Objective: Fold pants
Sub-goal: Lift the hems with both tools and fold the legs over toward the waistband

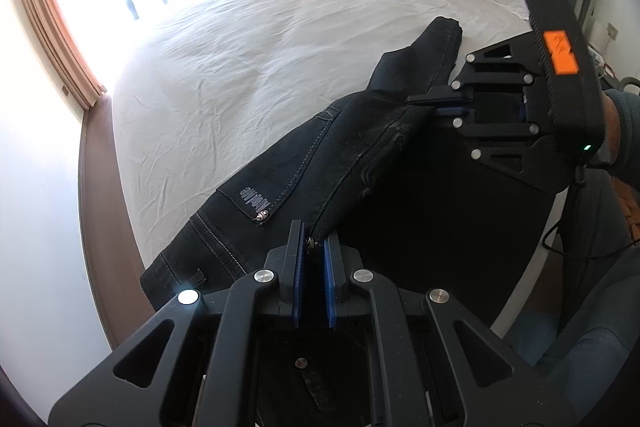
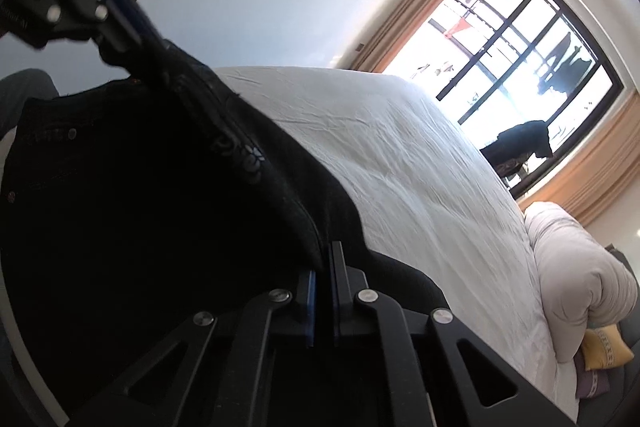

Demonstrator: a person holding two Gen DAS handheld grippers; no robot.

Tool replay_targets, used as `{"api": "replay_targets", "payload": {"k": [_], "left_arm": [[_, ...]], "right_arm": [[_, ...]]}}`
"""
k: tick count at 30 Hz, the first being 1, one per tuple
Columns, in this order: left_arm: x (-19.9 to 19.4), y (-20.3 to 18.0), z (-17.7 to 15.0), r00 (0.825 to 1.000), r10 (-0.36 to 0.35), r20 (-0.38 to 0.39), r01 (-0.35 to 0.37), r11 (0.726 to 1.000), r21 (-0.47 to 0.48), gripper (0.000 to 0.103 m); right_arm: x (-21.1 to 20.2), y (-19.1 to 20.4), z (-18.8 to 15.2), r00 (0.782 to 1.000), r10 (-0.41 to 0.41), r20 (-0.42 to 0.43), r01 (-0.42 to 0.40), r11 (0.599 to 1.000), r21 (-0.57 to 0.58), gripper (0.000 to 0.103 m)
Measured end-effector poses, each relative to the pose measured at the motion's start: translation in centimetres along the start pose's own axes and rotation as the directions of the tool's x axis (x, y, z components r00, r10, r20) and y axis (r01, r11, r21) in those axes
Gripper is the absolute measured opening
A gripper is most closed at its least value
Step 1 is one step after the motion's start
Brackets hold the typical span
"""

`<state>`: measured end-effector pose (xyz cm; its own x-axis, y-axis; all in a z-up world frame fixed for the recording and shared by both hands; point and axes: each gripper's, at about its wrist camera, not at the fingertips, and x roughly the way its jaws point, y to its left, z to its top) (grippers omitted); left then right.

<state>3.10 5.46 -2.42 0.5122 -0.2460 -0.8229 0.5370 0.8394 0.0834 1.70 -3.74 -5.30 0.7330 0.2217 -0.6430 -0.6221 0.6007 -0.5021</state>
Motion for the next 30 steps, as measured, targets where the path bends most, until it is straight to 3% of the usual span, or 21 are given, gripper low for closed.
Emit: {"api": "replay_targets", "payload": {"k": [13, 18, 24, 30], "left_arm": [[-0.8, -1.1, -3.3, 1.0, -0.015, -0.018, 0.016, 0.999, 0.029, 0.007], [-1.2, -2.7, -4.8, 0.999, -0.031, -0.022, 0.032, 0.997, 0.076, 0.007], [-1.5, -4.2, -5.6, 0.998, -0.056, -0.018, 0.058, 0.99, 0.128, 0.007], [-0.4, -5.3, -7.6, 0.997, -0.041, -0.066, 0.054, 0.976, 0.21, 0.007]], "right_arm": [[-3.2, 3.3, -0.6, 0.999, -0.023, -0.025, 0.022, 0.999, -0.048, 0.005], [-4.9, 4.7, -0.9, 0.999, -0.027, -0.047, 0.02, 0.989, -0.144, 0.004], [-6.0, 4.5, -0.1, 0.995, -0.055, -0.082, 0.041, 0.986, -0.161, 0.003], [-5.1, 8.2, -1.6, 0.994, 0.031, -0.107, -0.053, 0.976, -0.211, 0.004]]}}
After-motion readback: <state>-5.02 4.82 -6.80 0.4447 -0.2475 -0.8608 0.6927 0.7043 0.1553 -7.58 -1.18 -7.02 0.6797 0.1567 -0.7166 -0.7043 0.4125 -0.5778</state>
